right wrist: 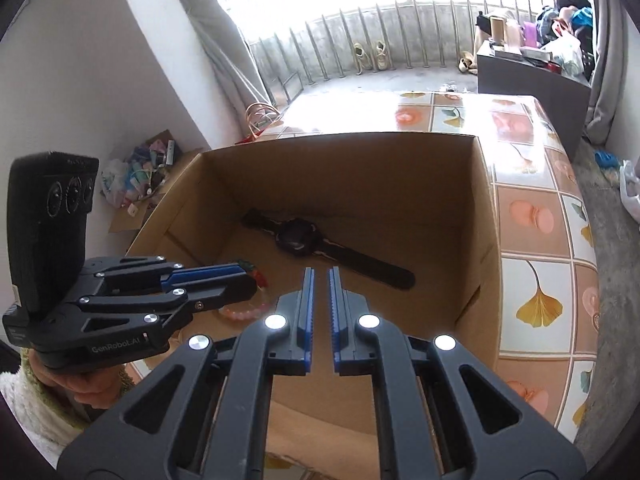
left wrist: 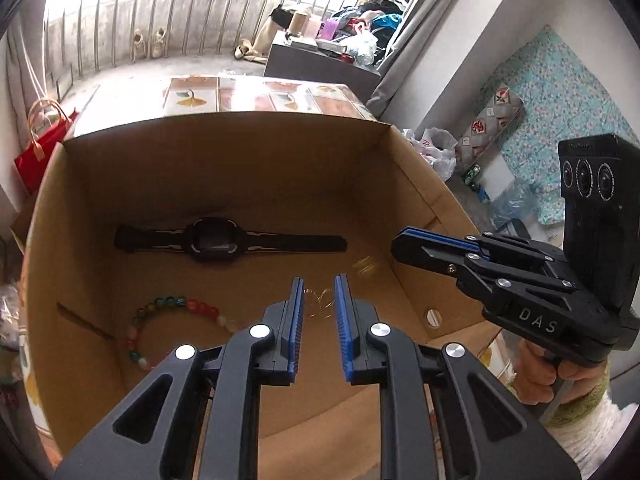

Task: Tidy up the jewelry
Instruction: 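Carry both charms over the box, lower them in, open both grippers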

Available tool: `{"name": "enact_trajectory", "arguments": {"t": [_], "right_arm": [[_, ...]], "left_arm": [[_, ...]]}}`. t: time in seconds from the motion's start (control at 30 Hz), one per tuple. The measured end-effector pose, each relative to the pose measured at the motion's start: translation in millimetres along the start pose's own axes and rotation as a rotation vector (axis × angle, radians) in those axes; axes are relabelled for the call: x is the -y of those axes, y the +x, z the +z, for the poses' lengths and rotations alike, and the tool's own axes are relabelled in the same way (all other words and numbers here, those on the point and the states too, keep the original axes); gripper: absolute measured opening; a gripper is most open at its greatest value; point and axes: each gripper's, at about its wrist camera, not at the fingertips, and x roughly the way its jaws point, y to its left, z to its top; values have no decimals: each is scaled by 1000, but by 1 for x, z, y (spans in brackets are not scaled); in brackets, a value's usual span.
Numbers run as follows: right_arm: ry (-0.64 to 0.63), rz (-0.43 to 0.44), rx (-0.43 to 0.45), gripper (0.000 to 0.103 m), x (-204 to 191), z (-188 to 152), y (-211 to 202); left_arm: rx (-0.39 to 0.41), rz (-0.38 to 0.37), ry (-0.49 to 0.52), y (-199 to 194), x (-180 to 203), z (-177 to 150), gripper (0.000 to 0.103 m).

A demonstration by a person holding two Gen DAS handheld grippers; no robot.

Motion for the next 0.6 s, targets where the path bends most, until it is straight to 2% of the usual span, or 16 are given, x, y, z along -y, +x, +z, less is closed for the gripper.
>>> {"name": "enact_trajectory", "arguments": {"t": [0.13,0.37,0.6], "right_arm": [[24,1,30,7,5,2,-12],[44,-2,83,9,9,2,-39],[53,8,147,25,4,-13,-77]], "left_arm": [[18,-11,-22,-4,-6,0,18],[70,-14,-26,-25,-8,0,29],[146,-3,-17,-75,-14,-20,41]]}}
